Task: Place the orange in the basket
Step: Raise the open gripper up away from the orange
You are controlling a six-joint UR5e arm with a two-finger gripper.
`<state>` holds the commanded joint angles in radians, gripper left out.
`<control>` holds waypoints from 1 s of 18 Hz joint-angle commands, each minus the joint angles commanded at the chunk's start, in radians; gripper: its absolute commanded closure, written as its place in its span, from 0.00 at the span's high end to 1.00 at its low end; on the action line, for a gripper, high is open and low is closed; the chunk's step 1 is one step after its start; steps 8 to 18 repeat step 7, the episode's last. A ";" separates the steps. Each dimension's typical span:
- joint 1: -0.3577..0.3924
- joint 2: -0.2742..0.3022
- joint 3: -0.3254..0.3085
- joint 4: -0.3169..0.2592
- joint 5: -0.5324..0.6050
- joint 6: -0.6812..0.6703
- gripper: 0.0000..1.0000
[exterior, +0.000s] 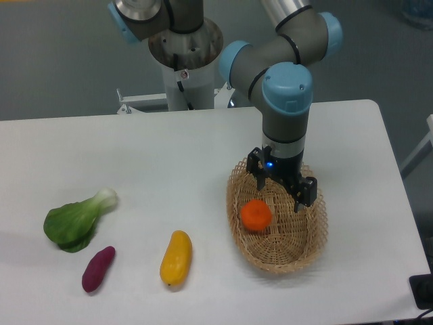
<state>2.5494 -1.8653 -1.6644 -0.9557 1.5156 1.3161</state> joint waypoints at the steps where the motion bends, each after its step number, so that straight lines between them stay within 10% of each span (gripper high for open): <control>1: 0.002 0.005 -0.002 0.000 0.000 0.009 1.00; 18: 0.005 0.011 0.000 0.000 0.000 0.031 1.00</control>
